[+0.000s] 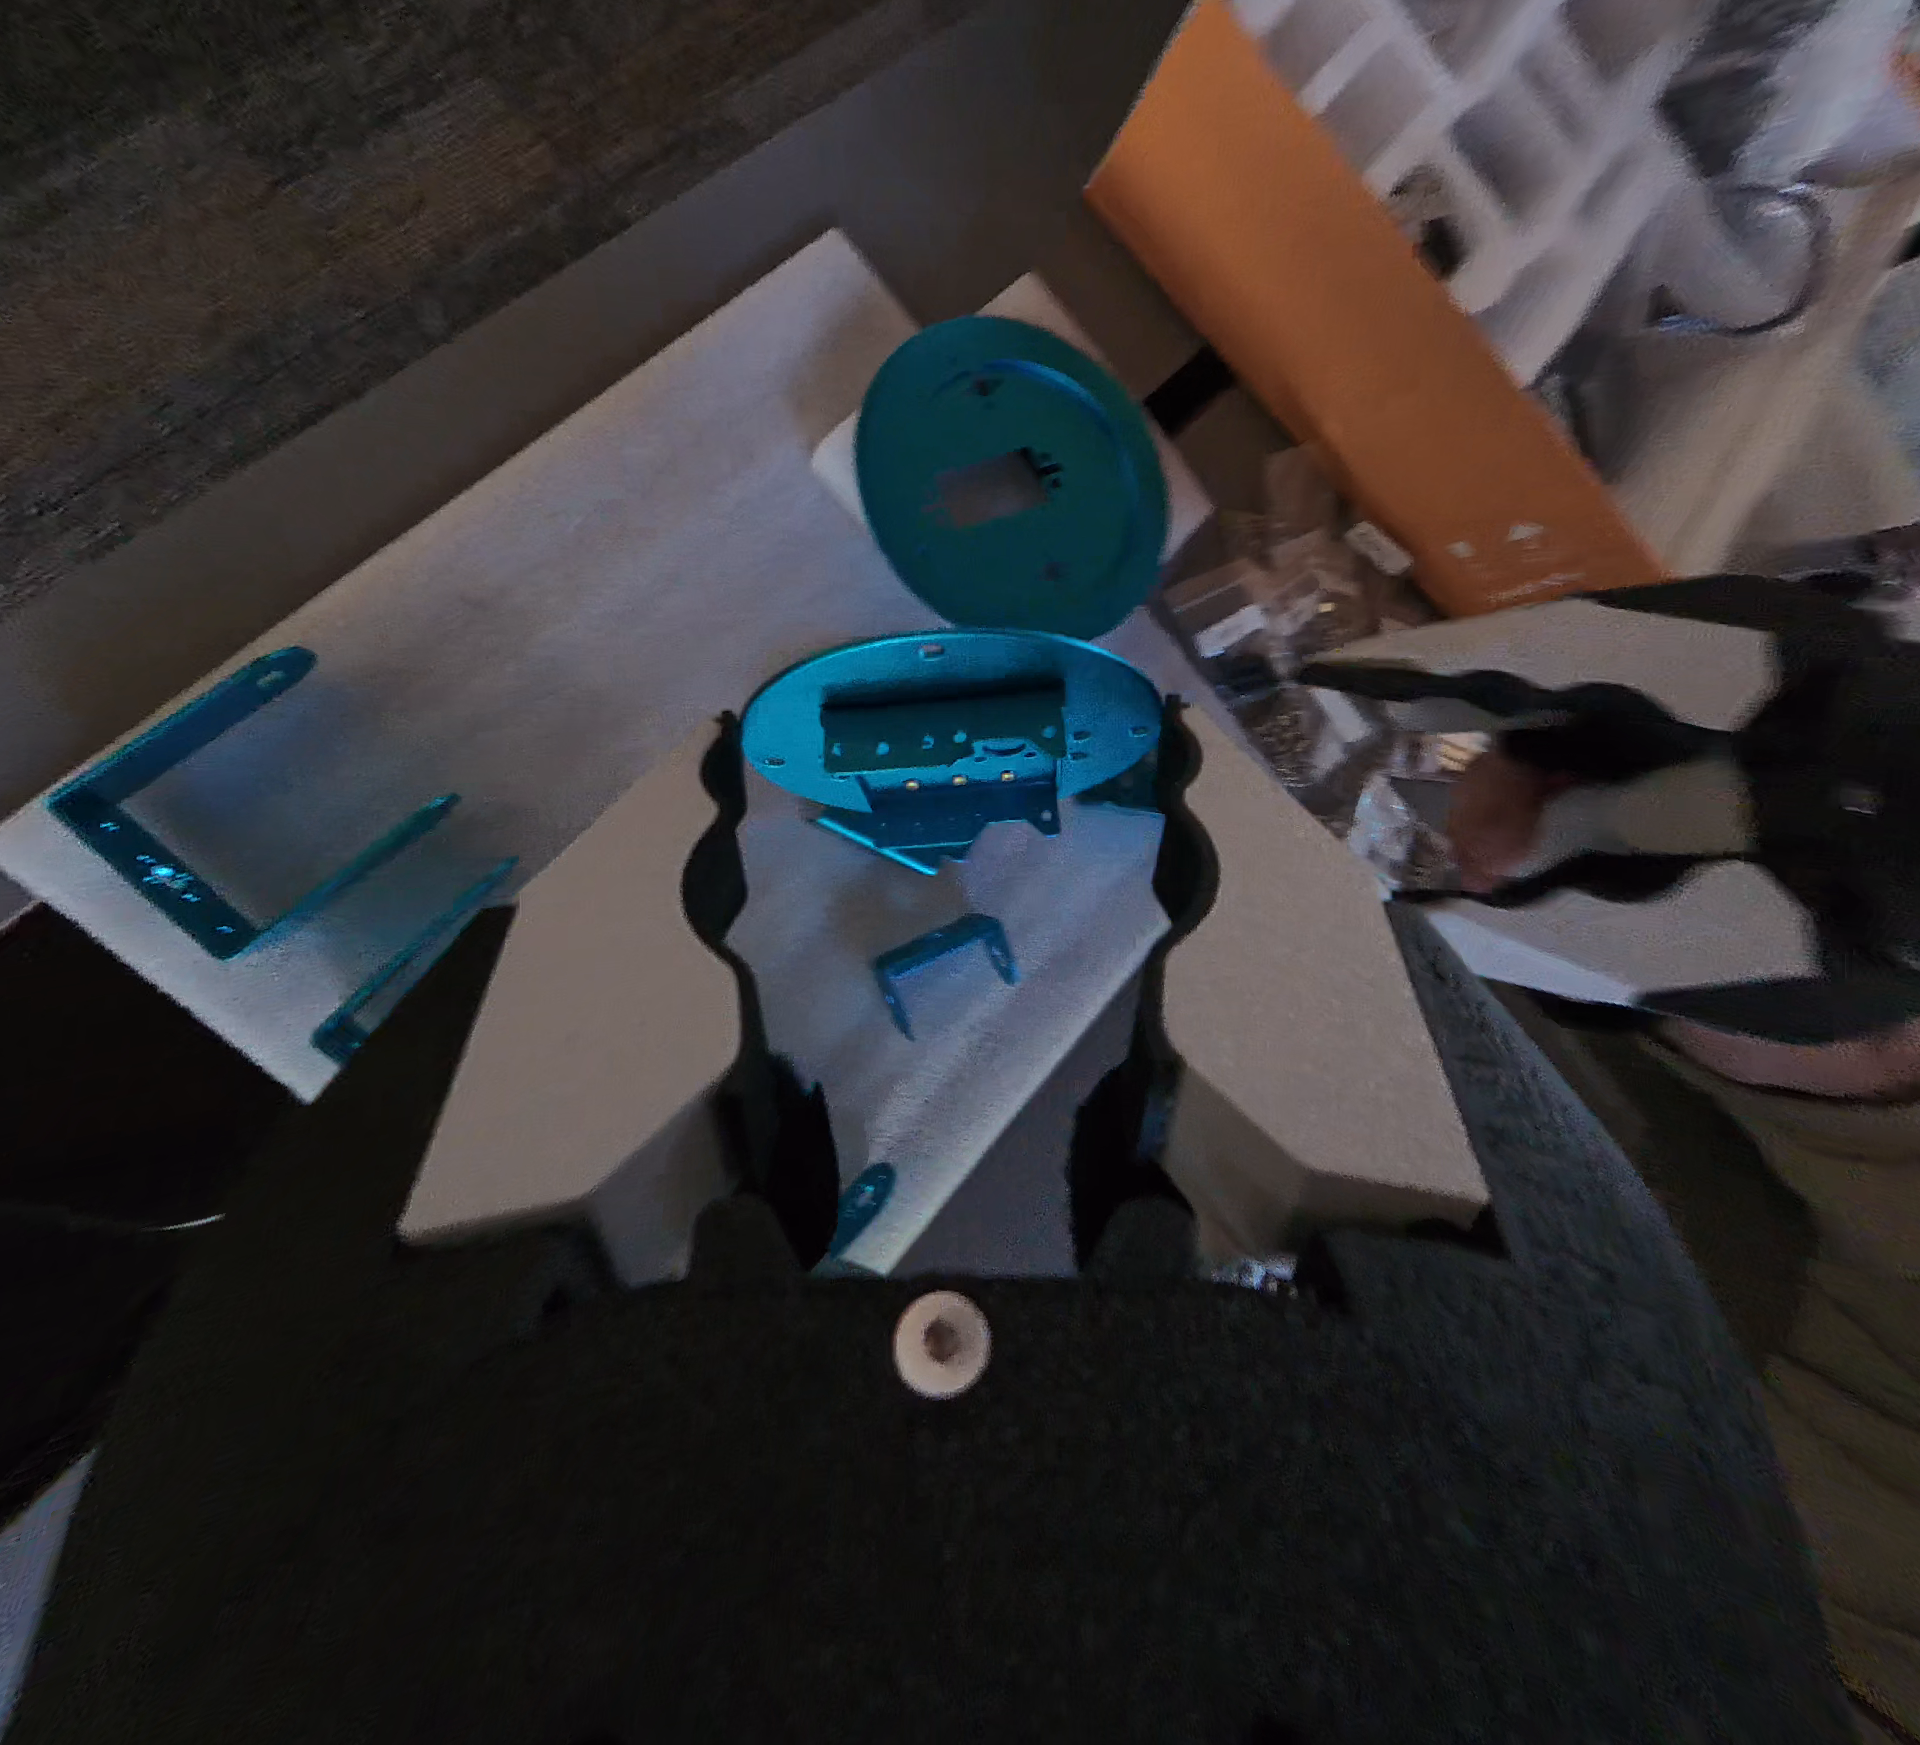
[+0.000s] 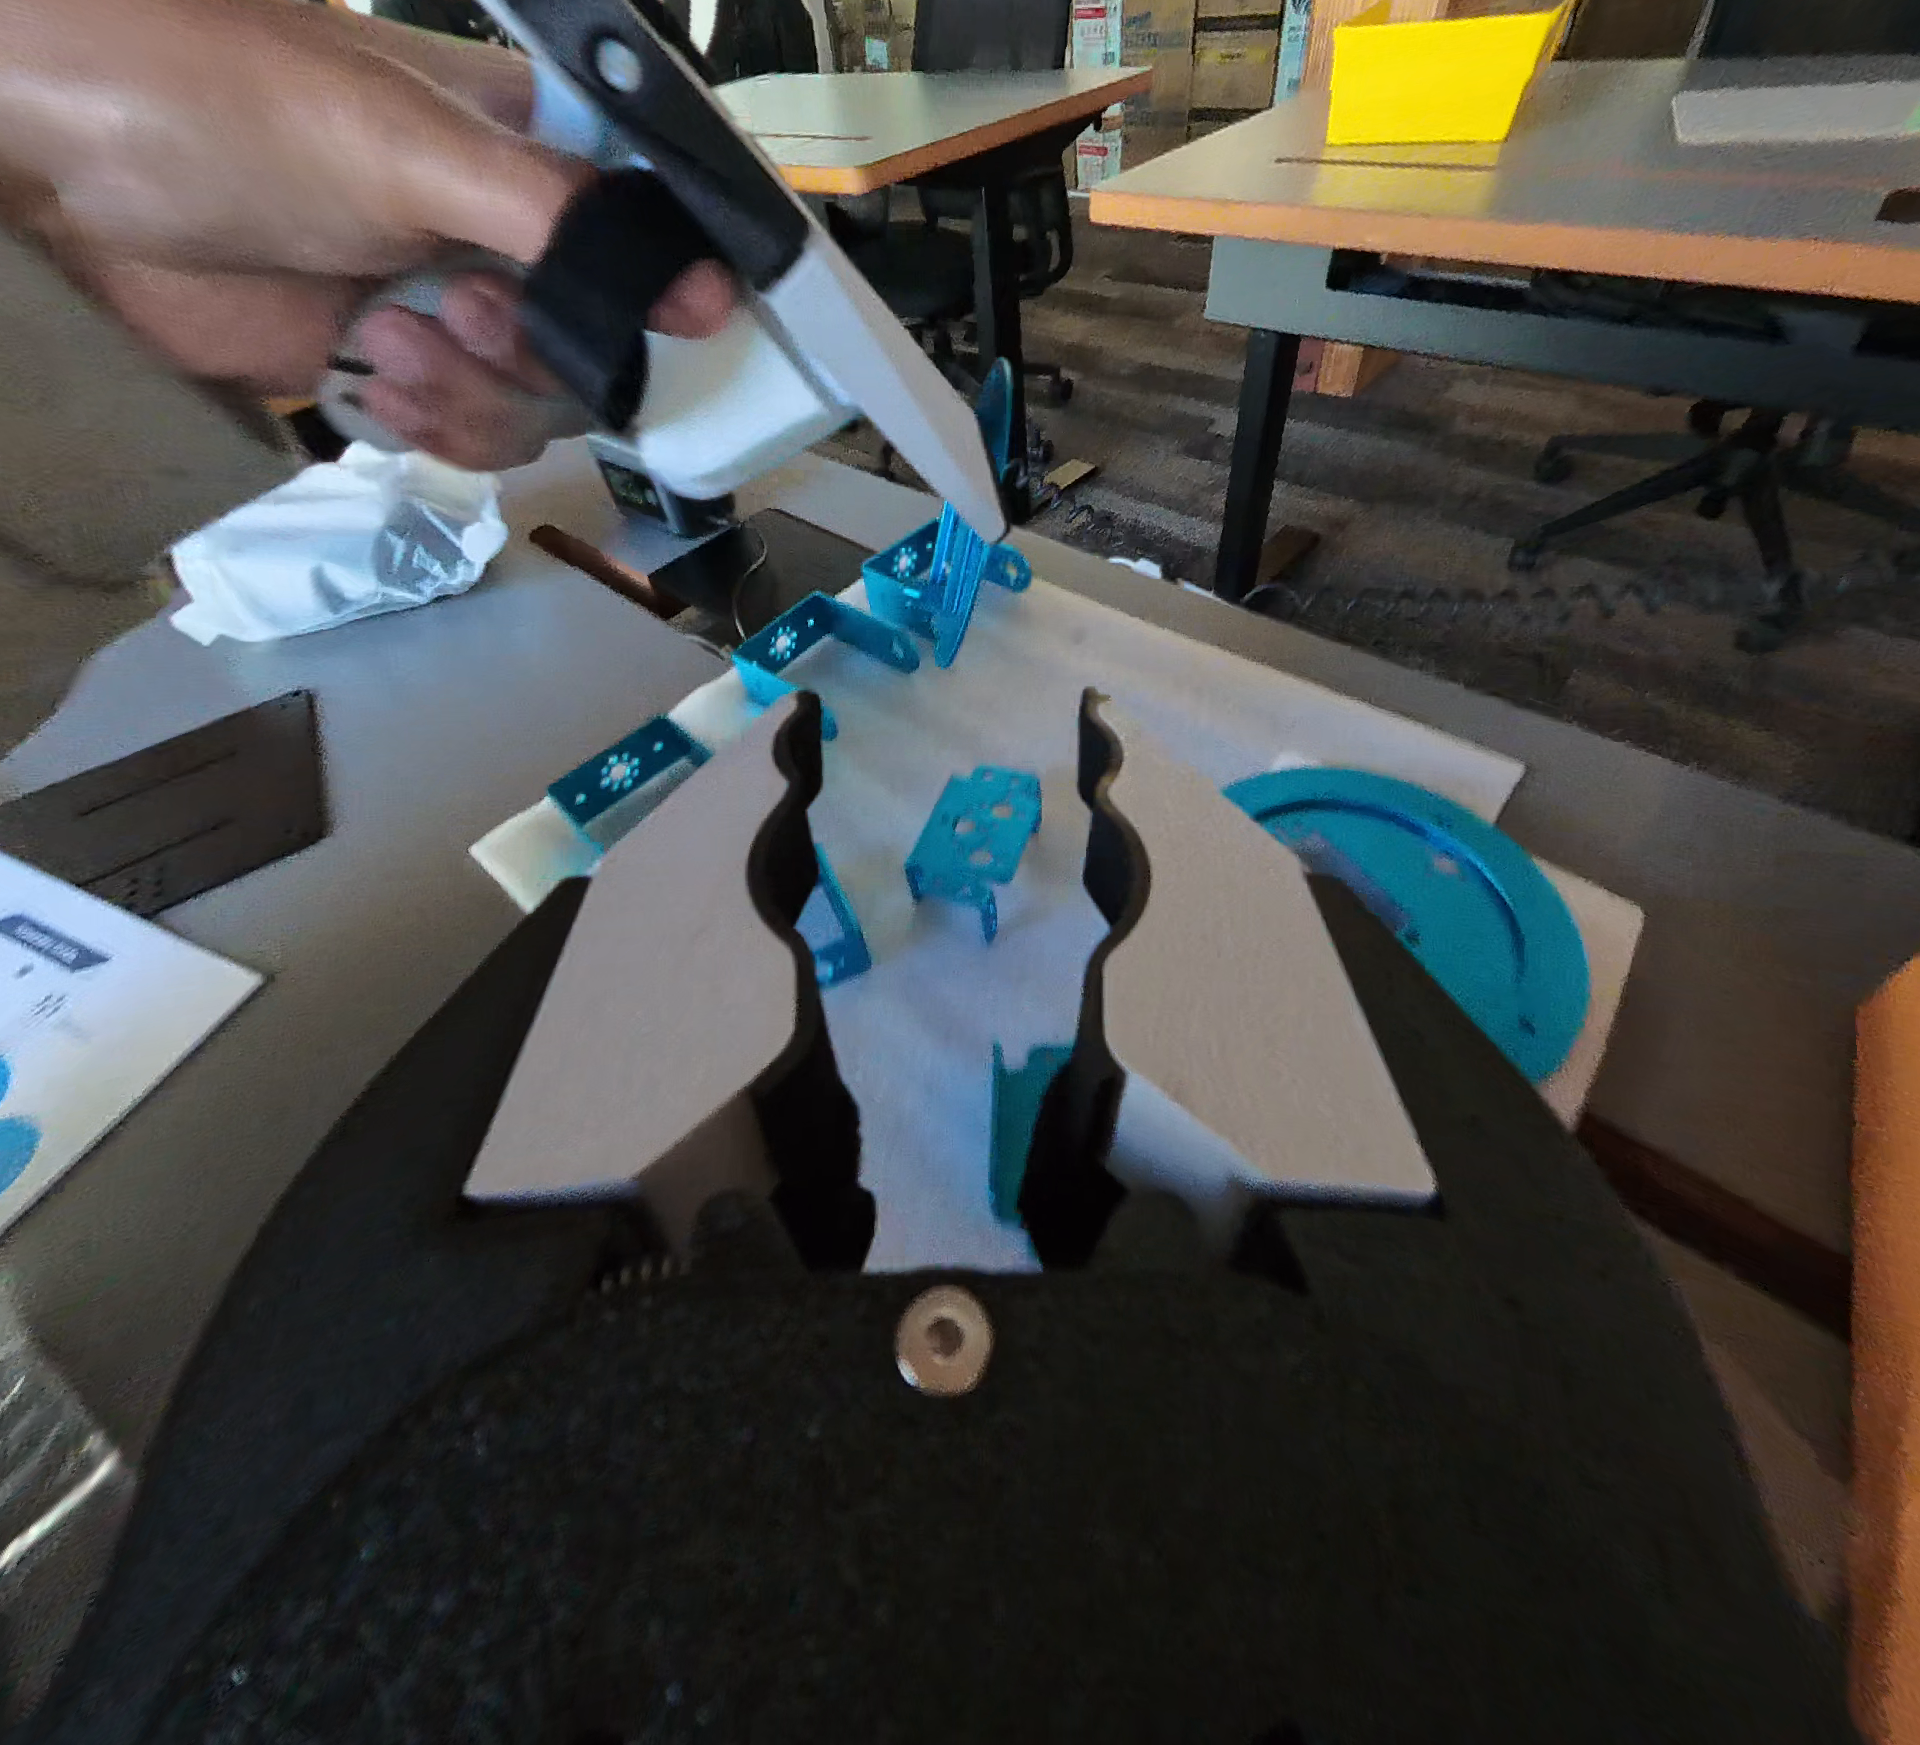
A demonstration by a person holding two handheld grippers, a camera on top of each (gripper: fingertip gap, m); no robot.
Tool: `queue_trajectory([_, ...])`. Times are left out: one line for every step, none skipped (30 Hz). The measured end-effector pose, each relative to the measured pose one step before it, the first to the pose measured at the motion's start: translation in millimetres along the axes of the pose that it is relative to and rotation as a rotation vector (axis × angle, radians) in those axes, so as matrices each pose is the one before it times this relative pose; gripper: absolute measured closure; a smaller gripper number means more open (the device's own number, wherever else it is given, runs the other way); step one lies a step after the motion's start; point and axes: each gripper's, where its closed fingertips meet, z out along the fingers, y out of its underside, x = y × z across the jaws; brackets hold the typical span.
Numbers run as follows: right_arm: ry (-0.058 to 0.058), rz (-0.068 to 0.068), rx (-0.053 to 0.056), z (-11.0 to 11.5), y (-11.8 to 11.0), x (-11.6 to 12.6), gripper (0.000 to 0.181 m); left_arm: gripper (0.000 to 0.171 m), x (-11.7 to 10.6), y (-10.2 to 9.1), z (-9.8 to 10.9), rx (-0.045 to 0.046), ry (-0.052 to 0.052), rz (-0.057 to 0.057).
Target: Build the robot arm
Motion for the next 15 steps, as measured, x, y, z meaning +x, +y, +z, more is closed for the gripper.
queue_trajectory([0.0030, -0.0079, 0.0129, 6.94, -5.68, -2.99, 0.133, 0.091, 10.31, -0.66, -7.83, 0.02050, 0.0280, 0.0027])
queue_trajectory([0.0039, -0.0023, 0.0179, 4.87, -6.00, -2.79, 0.133, 0.091, 10.22, 0.63, -7.45, 0.01562, 0.0242, 0.0033])
queue_trajectory([-0.0086, 0.0087, 0.0138, 3.13, -5.26, -4.27, 0.135, 0.092, 10.15, 1.21, -6.90, 0.01484, 0.0203, 0.0076])
queue_trajectory([-0.0128, 0.0138, 0.0126, 1.27, -4.65, -4.59, 0.139, 0.091, 9.95, 2.14, -6.22, 0.01197, 0.0163, 0.0109])
queue_trajectory([-0.0172, 0.0100, 0.0215, -0.58, -5.44, -5.47, 0.142, 0.092, 9.01, 3.13, -5.57, 0.00787, 0.0085, 0.0127])
queue_trajectory([-0.0150, 0.0033, 0.0182, -2.70, -4.54, -5.58, 0.148, 0.092, 7.79, 3.68, -4.88, 0.00505, 0.0008, 0.0153])
queue_trajectory([-0.0094, 0.0013, 0.0133, -4.18, -3.16, -5.15, 0.153, 0.092, 6.10, 3.89, -4.49, 0.00381, -0.0062, 0.0132])
queue_trajectory([-0.0148, 0.0015, 0.0140, -5.06, -2.61, -6.47, 0.155, 0.091, 5.18, 4.10, -3.94, 0.00110, -0.0071, 0.0092])
queue_trajectory([-0.0113, 0.0014, 0.0148, -5.55, -2.18, -6.39, 0.158, 0.091, 5.44, 3.52, -3.53, 0.00321, -0.0021, 0.0062])
queue_trajectory([-0.0127, -0.0029, 0.0104, -4.65, -0.82, -7.23, 0.163, 0.092, 5.47, 2.55, -3.56, 0.00673, -0.0002, 0.0033])
queue_trajectory([-0.0191, -0.0080, 0.0055, -3.55, -0.16, -8.15, 0.170, 0.092, 5.56, 2.57, -3.02, 0.00347, 0.0001, 0.0066])
queue_trajectory([-0.0136, -0.0096, 0.0009, -3.11, 0.06, -7.33, 0.177, 0.092, 4.80, 2.91, -2.53, -0.00070, -0.0046, 0.0090])
queue_trajectory([0.0070, -0.0080, -0.0036, -3.03, 0.12, -4.07, 0.177, 0.092, 3.74, 2.62, -2.30, -0.00149, -0.0092, 0.0099])
queue_trajectory([0.0085, -0.0068, -0.0040, -3.21, -0.08, -3.65, 0.178, 0.092, 4.08, 1.93, -2.38, 0.00402, -0.0061, 0.0067])
queue_trajectory([0.0009, -0.0040, 0.0027, -3.69, -1.12, -4.39, 0.178, 0.092, 4.73, 1.86, -2.99, 0.00633, -0.0018, 0.0061])
